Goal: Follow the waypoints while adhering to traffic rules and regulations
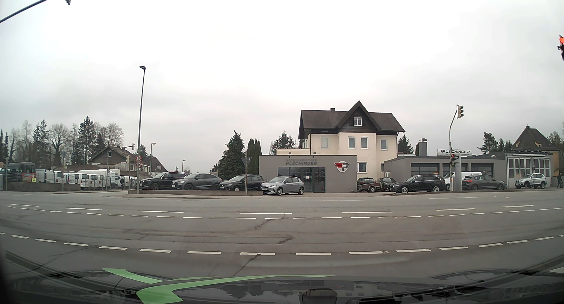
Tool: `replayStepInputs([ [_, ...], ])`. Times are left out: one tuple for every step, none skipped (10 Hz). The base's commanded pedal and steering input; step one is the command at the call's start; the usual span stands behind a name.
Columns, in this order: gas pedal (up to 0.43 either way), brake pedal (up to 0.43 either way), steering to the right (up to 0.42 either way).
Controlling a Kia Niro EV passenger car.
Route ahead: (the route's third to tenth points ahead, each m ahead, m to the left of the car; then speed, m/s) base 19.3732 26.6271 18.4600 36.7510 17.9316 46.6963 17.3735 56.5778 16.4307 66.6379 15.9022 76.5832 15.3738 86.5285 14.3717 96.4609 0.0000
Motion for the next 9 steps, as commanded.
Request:
replayStepInputs([
  [0.000, 0.341, -0.003],
  [0.000, 0.341, -0.003],
  [0.000, 0.341, -0.003],
  [0.000, 0.341, -0.003],
  [0.000, 0.341, -0.003],
  [0.000, 0.341, -0.003],
  [0.000, 0.341, -0.003],
  [0.000, 0.341, -0.003],
  [0.000, 0.341, -0.003],
])
